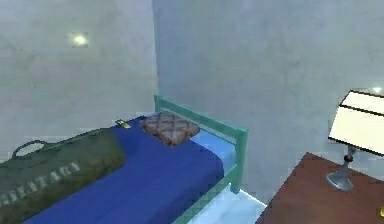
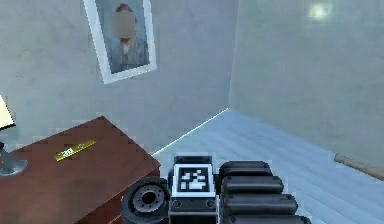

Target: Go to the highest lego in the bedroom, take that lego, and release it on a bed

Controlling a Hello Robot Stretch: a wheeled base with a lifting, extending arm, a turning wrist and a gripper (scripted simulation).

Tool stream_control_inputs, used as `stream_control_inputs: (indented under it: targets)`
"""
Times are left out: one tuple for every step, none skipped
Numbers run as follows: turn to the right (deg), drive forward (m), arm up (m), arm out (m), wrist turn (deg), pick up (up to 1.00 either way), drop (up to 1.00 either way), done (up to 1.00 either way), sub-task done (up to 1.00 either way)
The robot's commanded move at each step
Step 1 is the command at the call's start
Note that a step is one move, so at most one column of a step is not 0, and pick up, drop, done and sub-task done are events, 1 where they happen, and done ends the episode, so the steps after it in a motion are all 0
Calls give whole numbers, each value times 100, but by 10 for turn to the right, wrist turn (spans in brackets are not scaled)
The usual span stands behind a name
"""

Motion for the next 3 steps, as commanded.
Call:
stream_control_inputs:
  targets:
    - [-330,0,0,0,0,0,0,0,0]
    - [-450,0,0,0,0,0,0,0,0]
    - [-300,0,0,0,0,0,0,0,0]
